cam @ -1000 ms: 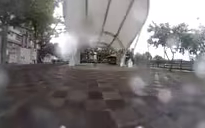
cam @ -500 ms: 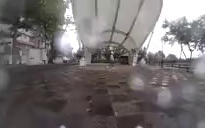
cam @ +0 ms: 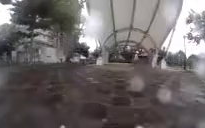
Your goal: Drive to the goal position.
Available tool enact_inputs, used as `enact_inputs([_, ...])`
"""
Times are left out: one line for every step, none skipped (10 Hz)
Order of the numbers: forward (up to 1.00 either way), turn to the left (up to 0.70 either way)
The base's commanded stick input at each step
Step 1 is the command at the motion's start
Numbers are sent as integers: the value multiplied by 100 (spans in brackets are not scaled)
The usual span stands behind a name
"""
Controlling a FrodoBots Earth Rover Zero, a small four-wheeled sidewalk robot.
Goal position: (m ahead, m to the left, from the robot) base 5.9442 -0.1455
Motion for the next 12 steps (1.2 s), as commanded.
enact_inputs([100, 0])
enact_inputs([100, 0])
enact_inputs([100, 0])
enact_inputs([100, 0])
enact_inputs([100, 0])
enact_inputs([100, 0])
enact_inputs([100, 0])
enact_inputs([100, 0])
enact_inputs([100, 0])
enact_inputs([100, 0])
enact_inputs([100, 0])
enact_inputs([100, 0])
